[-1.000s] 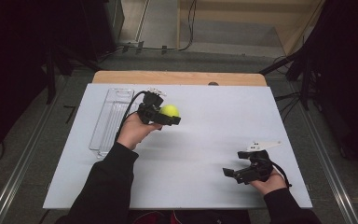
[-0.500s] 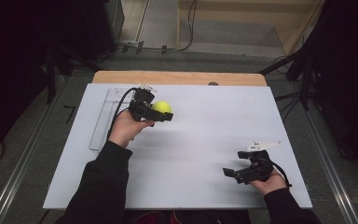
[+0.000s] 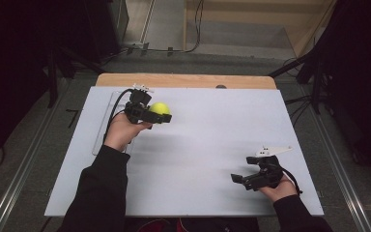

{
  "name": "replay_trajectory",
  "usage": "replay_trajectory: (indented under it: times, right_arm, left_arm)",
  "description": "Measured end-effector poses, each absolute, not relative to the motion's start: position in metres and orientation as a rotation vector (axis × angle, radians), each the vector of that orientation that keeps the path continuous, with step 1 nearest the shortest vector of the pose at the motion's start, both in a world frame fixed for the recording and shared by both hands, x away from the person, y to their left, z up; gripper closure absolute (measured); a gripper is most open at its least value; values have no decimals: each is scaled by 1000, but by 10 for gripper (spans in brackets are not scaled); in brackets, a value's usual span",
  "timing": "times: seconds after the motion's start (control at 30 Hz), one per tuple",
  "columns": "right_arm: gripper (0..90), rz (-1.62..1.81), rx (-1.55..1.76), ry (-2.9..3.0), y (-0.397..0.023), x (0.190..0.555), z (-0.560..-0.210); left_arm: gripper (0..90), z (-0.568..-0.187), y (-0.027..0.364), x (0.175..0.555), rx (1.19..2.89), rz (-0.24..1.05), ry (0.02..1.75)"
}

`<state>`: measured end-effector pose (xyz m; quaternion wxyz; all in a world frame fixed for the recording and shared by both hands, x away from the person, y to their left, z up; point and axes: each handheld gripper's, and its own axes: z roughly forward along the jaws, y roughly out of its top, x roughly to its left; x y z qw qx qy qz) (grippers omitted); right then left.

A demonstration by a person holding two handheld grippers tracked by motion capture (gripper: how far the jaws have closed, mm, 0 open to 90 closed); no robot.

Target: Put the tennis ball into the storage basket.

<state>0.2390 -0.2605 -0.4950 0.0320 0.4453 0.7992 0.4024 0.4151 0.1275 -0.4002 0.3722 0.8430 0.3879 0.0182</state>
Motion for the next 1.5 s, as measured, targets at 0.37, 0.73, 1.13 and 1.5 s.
replay_trajectory:
  times: [0.37, 0.73, 1.13, 1.5]
  right_arm:
    - [0, 1243, 1369, 2462, -260, 240, -495]
    - [0, 1244, 1374, 2460, -261, 240, -495]
    - [0, 1245, 1371, 2456, -261, 240, -495]
    - [0, 1250, 1368, 2456, -261, 239, -494]
  left_arm:
    - [260, -397, 147, 418, 2140, 62, 1045]
    - [260, -397, 164, 421, 2120, 85, 1094]
    - [260, -397, 184, 424, 2087, 119, 1151]
    - [260, -400, 201, 428, 2067, 172, 1214]
